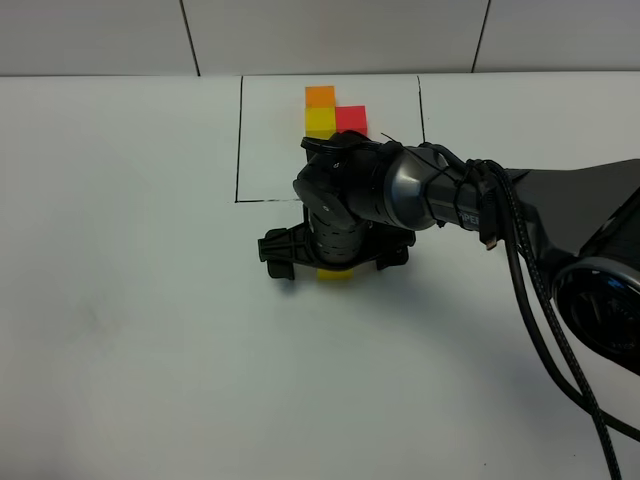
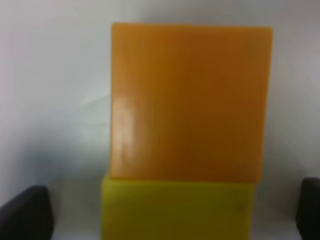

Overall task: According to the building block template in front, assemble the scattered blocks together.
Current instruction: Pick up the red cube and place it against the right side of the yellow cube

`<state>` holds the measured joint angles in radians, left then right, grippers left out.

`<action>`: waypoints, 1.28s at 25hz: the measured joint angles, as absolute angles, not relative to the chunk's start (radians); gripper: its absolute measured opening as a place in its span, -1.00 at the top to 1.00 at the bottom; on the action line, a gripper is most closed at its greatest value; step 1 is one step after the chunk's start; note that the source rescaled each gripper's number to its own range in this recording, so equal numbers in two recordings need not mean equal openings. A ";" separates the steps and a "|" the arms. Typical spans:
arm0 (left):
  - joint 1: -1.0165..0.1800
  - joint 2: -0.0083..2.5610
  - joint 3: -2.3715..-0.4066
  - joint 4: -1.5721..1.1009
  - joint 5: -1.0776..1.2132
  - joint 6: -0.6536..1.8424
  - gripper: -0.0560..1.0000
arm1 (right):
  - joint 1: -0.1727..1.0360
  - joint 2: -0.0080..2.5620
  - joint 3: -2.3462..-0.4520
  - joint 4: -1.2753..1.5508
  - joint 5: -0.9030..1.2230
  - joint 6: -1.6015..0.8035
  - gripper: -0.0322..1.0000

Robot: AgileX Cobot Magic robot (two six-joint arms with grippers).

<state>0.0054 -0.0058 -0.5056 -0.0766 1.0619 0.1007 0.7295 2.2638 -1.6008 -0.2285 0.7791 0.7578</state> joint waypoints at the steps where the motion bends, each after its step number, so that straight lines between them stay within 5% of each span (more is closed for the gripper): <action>1: 0.005 -0.006 -0.506 -0.077 1.062 0.101 -0.56 | 0.729 2.258 -1.601 -0.226 0.787 0.743 -0.99; 13: 0.005 -0.006 -0.506 -0.077 1.062 0.097 -0.56 | 0.641 2.036 -1.549 -0.268 1.048 0.475 -1.00; 32: 0.005 -0.006 -0.506 -0.077 1.062 0.098 -0.56 | 0.216 1.592 -0.820 -0.200 0.750 0.330 -0.96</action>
